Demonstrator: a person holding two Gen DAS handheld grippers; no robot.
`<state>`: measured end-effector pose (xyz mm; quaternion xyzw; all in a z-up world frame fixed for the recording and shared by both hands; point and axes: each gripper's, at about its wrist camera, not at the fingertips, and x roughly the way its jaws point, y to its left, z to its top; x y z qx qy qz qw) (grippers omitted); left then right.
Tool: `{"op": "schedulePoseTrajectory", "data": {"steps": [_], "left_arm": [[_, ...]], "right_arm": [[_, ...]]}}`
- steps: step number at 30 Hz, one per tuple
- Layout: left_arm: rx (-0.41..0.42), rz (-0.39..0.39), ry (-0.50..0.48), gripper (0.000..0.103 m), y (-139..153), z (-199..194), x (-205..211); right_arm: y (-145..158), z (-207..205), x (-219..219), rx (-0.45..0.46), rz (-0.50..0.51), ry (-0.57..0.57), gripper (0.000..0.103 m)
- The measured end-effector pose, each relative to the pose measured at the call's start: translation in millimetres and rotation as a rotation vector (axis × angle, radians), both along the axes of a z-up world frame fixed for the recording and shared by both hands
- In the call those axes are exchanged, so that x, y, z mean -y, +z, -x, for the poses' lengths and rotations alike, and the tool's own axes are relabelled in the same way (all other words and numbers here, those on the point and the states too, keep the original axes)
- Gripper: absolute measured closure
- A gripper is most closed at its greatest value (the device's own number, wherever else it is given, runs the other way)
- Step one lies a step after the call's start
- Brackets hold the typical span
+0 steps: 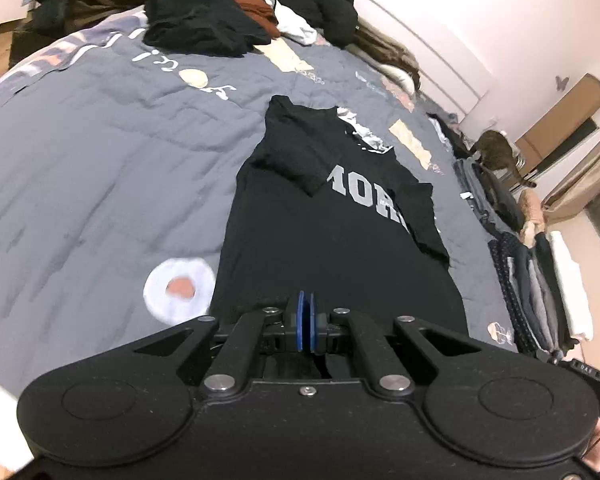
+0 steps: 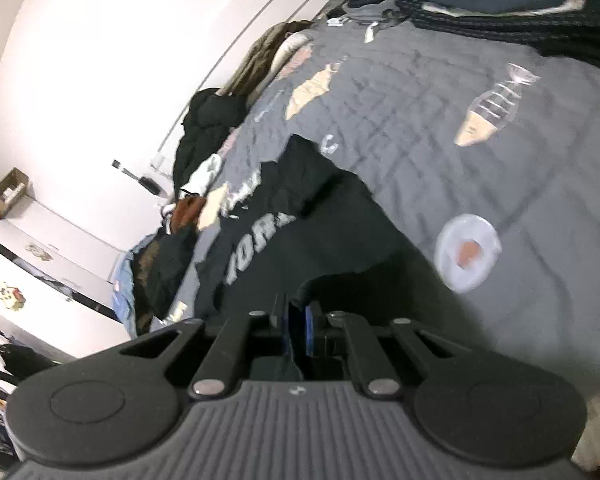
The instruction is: Fold clothes
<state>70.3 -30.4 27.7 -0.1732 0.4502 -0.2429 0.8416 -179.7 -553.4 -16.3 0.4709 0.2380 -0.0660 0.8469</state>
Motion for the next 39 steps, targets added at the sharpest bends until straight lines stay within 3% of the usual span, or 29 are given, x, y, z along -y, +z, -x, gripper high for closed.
{"op": "schedulePoseTrajectory", "data": {"steps": [13,20,23,24,26,27,29,33,35,39], "left_arm": [[0.035,-0.179,0.024,0.099,-0.1,-151.2,65.2],[0.062,-0.211,0.054,0.099,-15.0,-204.2,85.8],[0.063,-0.300,0.089,0.097,-31.5,-213.0,94.0],[0.067,-0.333,0.108,0.091,-36.3,-213.8,95.2],[0.096,-0.348,0.137,0.056,-39.6,-204.2,89.1],[0.129,-0.347,0.148,0.033,-38.5,-193.8,84.1],[0.199,-0.353,0.161,0.033,-34.9,-169.6,75.1],[0.130,-0.181,0.221,0.035,-40.0,-112.5,54.9],[0.063,-0.064,0.239,0.035,-48.5,-83.1,48.5],[0.014,0.060,0.289,0.035,-65.8,-34.7,39.1]], "right_arm": [[-2.8,-163.6,65.0,-0.077,0.055,0.039,0.096],[-16.3,-231.7,88.1,-0.108,0.078,0.029,0.096],[-27.6,-259.3,93.1,-0.147,0.104,0.047,0.094],[-32.7,-265.7,94.3,-0.179,0.118,0.046,0.089],[-40.0,-268.3,96.5,-0.231,0.162,0.020,0.082],[-39.2,-263.8,96.4,-0.236,0.188,0.009,0.075],[-33.0,-249.1,94.8,-0.223,0.241,-0.007,0.064],[-22.8,-196.8,81.7,-0.189,0.286,-0.041,0.058],[-26.8,-170.4,70.1,-0.190,0.257,-0.050,0.057],[-43.4,-123.9,40.9,-0.191,0.175,-0.061,0.056]]}}
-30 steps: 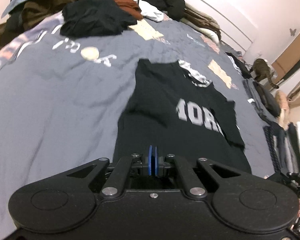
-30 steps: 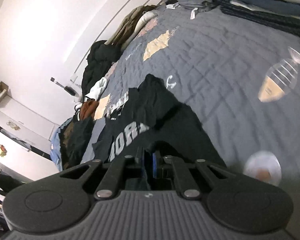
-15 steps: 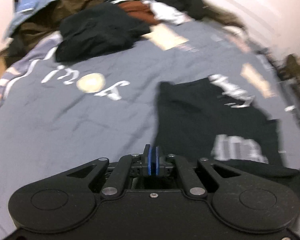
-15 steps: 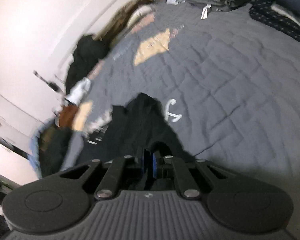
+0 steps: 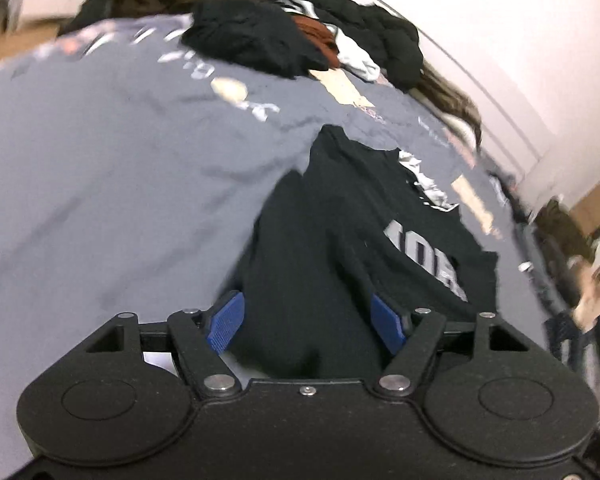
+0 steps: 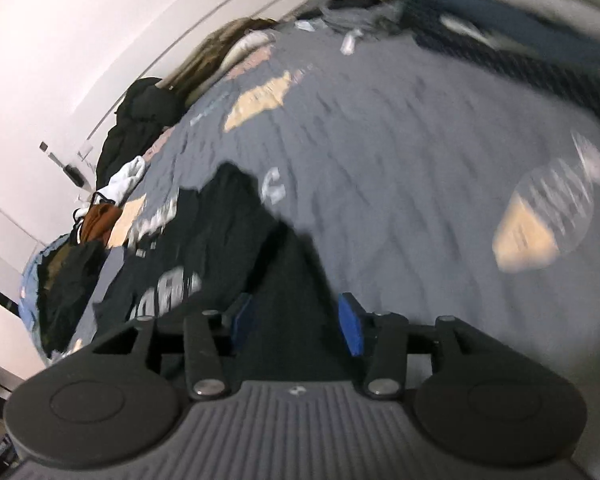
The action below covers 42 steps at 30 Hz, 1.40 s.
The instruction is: Fold clothes
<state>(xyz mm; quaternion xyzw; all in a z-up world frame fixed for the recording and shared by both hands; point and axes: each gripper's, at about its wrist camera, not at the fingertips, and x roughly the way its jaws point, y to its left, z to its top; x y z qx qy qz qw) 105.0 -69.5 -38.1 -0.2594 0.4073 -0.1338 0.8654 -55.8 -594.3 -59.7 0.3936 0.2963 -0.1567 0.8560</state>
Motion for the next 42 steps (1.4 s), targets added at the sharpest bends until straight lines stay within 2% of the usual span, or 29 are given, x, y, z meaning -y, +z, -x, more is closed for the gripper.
{"op": "schedulePoseTrajectory", "data": {"steps": [3,5,10,14,18,23,24,25,26,28,29,31,37,40,42], "left_arm": [[-0.058,0.082,0.053,0.035,-17.6,18.0,-7.3],[-0.092,0.139,0.076,0.035,-28.9,21.7,-11.7],[-0.094,0.232,0.115,0.035,-44.8,14.0,-7.2],[-0.103,0.220,0.104,0.040,-54.9,5.0,6.9],[-0.120,0.240,0.135,0.043,-68.1,-2.3,13.9],[-0.116,0.252,0.156,0.043,-77.5,-12.9,23.1],[-0.114,0.252,0.163,0.049,-78.2,-15.2,24.3],[-0.120,0.253,0.172,0.065,-79.6,-17.4,24.7],[-0.130,0.253,0.182,0.076,-81.3,-19.6,24.7],[-0.144,0.247,0.190,0.091,-83.2,-23.3,25.1],[-0.144,0.236,0.183,0.092,-82.5,-24.3,25.9],[-0.136,0.216,0.168,0.096,-77.6,-23.5,26.0],[-0.129,0.200,0.133,0.098,-48.2,-8.1,16.7],[-0.132,0.180,0.105,0.098,-30.9,5.0,10.6],[-0.158,0.170,0.096,0.098,-24.6,20.0,2.0]], "right_arm": [[-2.5,11.3,-23.8,-0.014,0.000,0.023,0.056],[-5.6,19.7,-36.3,0.012,-0.031,0.037,0.055],[-27.1,21.8,-40.8,0.047,-0.134,0.016,0.054],[-45.0,14.5,-34.8,0.078,-0.219,-0.048,0.053],[-52.8,3.4,-34.7,0.068,-0.190,-0.060,0.053],[-65.4,-5.4,-29.0,0.073,-0.230,-0.103,0.053],[-66.5,-7.4,-28.8,0.077,-0.227,-0.105,0.053],[-67.1,-9.6,-29.0,0.083,-0.219,-0.104,0.054],[-67.8,-11.9,-29.1,0.086,-0.210,-0.105,0.054],[-69.4,-14.7,-28.6,0.095,-0.207,-0.115,0.065],[-70.1,-15.4,-28.3,0.102,-0.211,-0.121,0.071],[-70.4,-15.7,-27.2,0.126,-0.224,-0.133,0.098],[-48.6,-4.1,-27.1,0.255,-0.258,-0.146,0.100],[-30.4,7.4,-27.2,0.285,-0.287,-0.144,0.100],[-18.8,21.1,-29.2,0.273,-0.296,-0.131,0.100]]}}
